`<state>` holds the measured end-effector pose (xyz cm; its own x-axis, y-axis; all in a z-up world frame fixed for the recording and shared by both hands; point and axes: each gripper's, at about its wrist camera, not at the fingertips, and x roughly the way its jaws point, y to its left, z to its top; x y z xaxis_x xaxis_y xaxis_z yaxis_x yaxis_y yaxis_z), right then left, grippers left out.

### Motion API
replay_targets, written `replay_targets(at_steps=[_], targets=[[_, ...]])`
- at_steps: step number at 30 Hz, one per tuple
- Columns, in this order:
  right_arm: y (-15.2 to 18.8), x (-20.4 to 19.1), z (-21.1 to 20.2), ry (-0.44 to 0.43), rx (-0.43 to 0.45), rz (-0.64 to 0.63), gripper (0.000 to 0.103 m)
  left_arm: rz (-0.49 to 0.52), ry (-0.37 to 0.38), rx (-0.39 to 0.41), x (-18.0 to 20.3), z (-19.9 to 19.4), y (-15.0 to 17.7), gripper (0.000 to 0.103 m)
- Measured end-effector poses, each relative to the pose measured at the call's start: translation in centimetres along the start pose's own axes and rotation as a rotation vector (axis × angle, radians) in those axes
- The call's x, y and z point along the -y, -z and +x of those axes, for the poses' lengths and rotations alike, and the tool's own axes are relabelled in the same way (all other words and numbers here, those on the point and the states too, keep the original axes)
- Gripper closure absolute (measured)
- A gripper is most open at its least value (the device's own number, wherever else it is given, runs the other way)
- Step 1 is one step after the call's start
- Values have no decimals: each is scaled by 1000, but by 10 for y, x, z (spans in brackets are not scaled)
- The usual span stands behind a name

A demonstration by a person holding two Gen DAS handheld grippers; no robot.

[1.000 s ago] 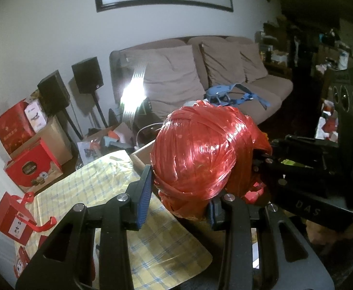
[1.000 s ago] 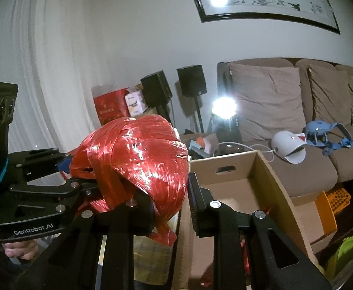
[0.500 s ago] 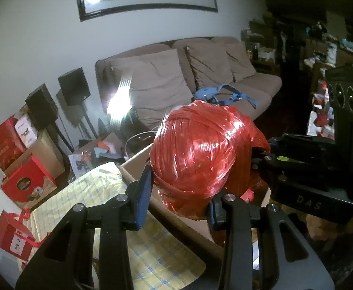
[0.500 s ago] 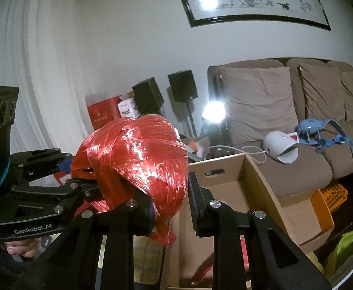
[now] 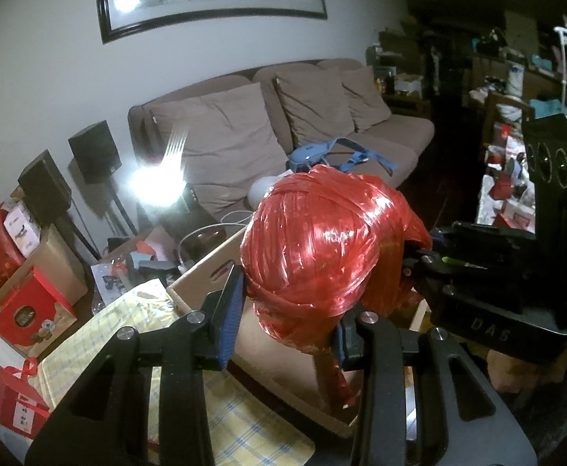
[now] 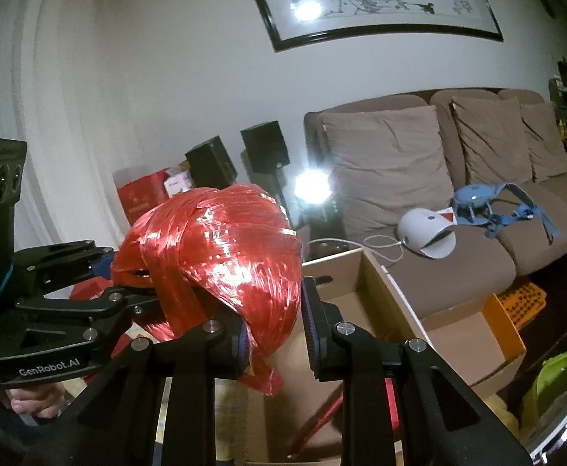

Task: Organize objects
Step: 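Carry the red ribbon bundle with both tools over the cardboard box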

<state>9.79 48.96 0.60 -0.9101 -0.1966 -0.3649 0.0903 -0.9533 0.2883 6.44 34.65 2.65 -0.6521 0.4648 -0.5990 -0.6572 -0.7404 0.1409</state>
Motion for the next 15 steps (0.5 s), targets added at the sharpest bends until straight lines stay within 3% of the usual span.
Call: replay_targets(at_steps=[15], targets=[[-2, 13, 2, 58, 8, 46, 82, 27, -26, 16, 18, 14, -5, 69]])
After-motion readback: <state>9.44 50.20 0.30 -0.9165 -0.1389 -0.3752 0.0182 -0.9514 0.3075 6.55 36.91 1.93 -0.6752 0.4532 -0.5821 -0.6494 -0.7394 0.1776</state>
